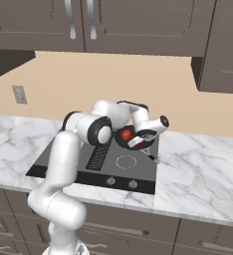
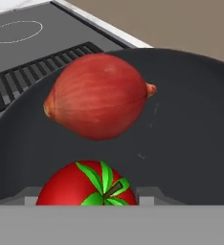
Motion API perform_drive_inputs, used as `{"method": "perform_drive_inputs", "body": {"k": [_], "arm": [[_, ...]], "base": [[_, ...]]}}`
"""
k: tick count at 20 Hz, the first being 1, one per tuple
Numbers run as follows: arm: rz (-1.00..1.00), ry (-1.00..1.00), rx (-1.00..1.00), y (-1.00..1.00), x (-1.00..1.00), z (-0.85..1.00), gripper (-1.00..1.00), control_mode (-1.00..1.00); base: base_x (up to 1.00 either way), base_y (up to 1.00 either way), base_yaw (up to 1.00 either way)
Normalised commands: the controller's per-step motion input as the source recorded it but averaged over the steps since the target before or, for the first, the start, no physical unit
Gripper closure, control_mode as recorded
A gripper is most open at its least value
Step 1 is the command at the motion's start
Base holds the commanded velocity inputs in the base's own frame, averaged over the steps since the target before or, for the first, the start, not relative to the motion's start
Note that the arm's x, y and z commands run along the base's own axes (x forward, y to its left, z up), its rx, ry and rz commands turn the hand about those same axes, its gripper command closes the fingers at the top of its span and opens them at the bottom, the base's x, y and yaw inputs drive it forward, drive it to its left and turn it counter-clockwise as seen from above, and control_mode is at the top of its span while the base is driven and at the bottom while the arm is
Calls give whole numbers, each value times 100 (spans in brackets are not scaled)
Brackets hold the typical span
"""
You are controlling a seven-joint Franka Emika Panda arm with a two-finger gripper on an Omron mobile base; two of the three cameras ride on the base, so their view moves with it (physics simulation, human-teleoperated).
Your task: Place the pan on the rear right burner on the stove. Then place the tomato and the onion in the pan and turn on the rear right burner.
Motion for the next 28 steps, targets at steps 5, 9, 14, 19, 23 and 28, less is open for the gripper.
{"method": "perform_drive_inputs", "body": {"k": [5, 9, 14, 19, 23, 28], "arm": [[7, 1, 0, 8, 8, -4, -100, -100], [6, 0, 0, 4, -4, 10, -100, -100], [5, 0, 0, 0, -24, 38, -100, -100], [4, 0, 0, 4, -31, 43, -100, -100], [3, -3, 0, 18, -33, 39, -100, -100], [1, -7, 0, 32, -26, 38, -100, -100]], "base": [[0, 0, 0], [0, 0, 0], [0, 0, 0], [0, 0, 0], [0, 0, 0], [0, 0, 0]]}}
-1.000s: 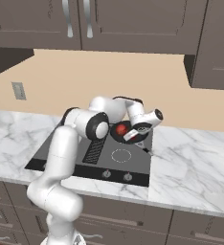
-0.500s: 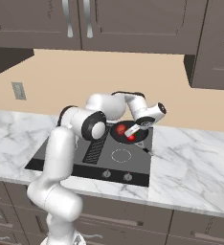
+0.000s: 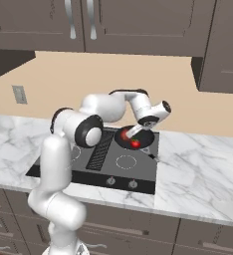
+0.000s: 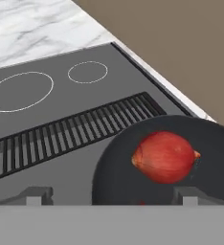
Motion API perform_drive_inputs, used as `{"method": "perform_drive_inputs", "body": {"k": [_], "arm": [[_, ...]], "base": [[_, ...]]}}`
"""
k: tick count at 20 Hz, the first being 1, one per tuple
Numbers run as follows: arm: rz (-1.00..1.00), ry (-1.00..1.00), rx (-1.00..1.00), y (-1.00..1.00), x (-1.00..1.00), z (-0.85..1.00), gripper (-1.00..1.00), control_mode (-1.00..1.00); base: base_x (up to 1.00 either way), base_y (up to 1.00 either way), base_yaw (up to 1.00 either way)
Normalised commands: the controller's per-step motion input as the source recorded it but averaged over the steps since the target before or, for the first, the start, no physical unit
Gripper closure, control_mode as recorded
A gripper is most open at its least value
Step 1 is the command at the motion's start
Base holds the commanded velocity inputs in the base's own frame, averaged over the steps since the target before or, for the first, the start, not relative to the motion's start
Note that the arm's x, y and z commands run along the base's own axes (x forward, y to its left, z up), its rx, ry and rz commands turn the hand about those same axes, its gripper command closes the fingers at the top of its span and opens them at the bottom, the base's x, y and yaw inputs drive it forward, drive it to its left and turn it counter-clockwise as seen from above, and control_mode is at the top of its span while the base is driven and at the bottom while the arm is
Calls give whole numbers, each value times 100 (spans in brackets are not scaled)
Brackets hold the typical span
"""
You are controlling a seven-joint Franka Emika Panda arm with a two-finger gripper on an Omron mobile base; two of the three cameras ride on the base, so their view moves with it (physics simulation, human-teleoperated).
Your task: Place the pan on the rear right burner on the stove. Then place the tomato and the onion in the pan and turn on the rear right burner.
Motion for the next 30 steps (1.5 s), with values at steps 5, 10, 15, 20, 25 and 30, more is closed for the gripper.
{"method": "perform_drive_inputs", "body": {"k": [5, 10, 15, 20, 25, 30], "arm": [[-2, -18, 0, 25, -44, 43, -100, -100], [-15, -23, 0, 19, -59, 49, -100, -100], [-24, -14, 0, 22, -60, 46, -100, -100], [-29, -1, 0, 32, -53, 41, -100, -100], [-25, 1, 0, 20, -54, 49, -100, -100], [-25, 0, 2, 8, -57, 44, -100, -100]], "base": [[0, 0, 0], [0, 0, 0], [0, 0, 0], [0, 0, 0], [0, 0, 0], [0, 0, 0]]}}
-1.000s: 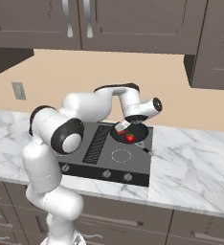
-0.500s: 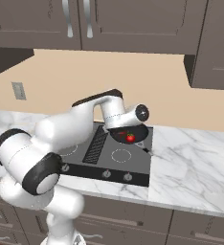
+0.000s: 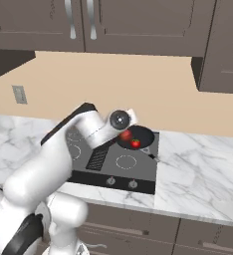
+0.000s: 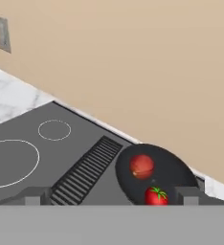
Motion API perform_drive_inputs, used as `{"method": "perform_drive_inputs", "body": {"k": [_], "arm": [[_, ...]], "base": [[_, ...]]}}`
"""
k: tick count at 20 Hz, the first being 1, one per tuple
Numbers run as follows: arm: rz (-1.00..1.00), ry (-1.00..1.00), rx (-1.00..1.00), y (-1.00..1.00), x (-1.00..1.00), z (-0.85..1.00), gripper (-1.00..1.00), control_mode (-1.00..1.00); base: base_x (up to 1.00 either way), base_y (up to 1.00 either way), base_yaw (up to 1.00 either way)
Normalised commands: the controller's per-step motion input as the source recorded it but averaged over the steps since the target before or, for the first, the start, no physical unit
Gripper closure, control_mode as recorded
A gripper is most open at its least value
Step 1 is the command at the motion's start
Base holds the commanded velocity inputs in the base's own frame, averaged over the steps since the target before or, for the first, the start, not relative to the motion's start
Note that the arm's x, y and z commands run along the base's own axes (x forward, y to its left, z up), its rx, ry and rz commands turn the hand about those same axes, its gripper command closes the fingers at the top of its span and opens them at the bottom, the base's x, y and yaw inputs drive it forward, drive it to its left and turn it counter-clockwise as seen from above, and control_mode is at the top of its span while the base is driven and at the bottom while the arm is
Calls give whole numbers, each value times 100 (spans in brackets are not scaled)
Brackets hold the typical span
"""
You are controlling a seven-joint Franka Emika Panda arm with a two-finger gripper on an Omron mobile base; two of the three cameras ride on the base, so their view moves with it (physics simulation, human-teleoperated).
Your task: Place the pan on the rear right burner on the stove. Then place the tomato and the onion in the pan and turn on the rear right burner.
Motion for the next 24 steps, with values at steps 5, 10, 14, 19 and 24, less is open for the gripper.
{"method": "perform_drive_inputs", "body": {"k": [5, 10, 14, 19, 24], "arm": [[-29, 0, 3, 1, -56, 26, -100, -100], [-30, 0, 4, 0, -56, 13, -100, -100], [-30, 2, 8, 0, -58, 24, -100, -100], [-29, 8, 10, 0, -60, 32, -100, -100], [-26, 10, 7, 0, -59, 11, -100, -100]], "base": [[0, 0, 0], [0, 0, 0], [0, 0, 0], [0, 0, 0], [0, 0, 0]]}}
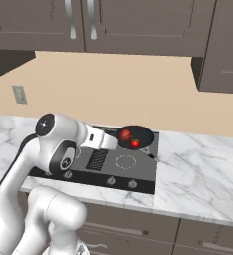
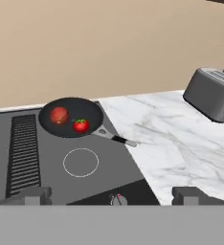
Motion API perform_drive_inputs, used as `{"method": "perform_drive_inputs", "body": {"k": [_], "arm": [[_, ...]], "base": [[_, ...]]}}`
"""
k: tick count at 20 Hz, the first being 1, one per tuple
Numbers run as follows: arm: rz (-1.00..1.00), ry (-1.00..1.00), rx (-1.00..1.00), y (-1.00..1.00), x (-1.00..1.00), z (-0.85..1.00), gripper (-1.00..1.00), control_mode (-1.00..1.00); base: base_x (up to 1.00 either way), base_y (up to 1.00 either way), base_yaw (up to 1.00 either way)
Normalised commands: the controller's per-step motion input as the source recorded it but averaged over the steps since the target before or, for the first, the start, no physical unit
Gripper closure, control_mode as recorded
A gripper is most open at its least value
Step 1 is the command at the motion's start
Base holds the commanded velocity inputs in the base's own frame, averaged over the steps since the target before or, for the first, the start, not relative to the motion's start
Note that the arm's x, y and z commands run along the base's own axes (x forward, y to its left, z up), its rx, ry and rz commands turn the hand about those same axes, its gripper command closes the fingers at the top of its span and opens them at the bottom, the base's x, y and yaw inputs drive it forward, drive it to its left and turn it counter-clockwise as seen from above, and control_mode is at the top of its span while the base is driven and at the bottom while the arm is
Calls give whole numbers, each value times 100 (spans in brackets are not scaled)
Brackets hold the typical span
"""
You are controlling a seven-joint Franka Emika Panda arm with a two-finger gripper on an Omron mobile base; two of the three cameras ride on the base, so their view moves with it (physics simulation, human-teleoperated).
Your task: Place the pan on the rear right burner on the stove. Then place the tomato and the onion in the pan and turn on the rear right burner.
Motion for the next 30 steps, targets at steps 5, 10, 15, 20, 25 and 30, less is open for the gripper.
{"method": "perform_drive_inputs", "body": {"k": [5, 10, 15, 20, 25, 30], "arm": [[-16, 11, 6, 0, -38, 5, -100, -100], [0, 9, 3, 0, -17, 0, -100, -100], [1, 4, 5, 0, -10, 0, -100, -100], [2, 6, 5, 0, 0, 0, -100, -100], [8, 5, 6, 0, 0, -7, -100, -100], [12, 5, 4, 0, 0, -19, -100, -100]], "base": [[0, 0, 0], [0, 0, 0], [0, 0, 0], [0, 0, 0], [0, 0, 0], [0, 0, 0]]}}
